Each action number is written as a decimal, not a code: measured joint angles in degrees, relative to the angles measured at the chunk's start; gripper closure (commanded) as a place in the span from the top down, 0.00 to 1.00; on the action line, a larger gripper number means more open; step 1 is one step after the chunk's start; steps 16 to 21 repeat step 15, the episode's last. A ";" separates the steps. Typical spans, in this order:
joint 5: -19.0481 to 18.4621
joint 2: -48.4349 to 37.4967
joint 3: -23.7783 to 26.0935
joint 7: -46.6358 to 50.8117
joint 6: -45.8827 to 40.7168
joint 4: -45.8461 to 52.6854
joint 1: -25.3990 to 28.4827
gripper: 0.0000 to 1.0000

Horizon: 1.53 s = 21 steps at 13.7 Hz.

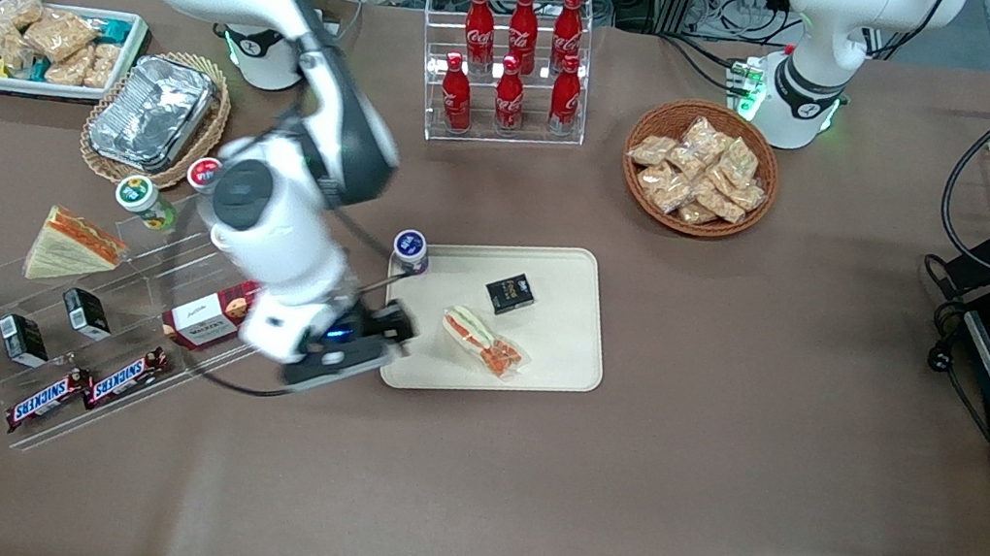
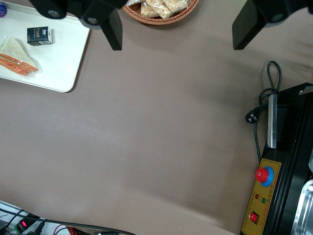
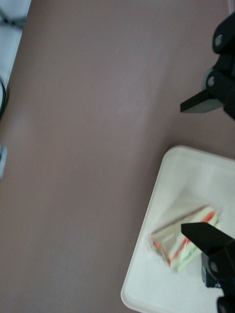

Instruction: Place sandwich on tray

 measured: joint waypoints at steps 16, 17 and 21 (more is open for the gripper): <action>-7.24 -20.97 -6.44 3.50 -36.43 0.25 -18.39 0.99; -7.24 -20.97 -6.44 3.50 -36.43 0.25 -18.39 0.99; -7.24 -20.97 -6.44 3.50 -36.43 0.25 -18.39 0.99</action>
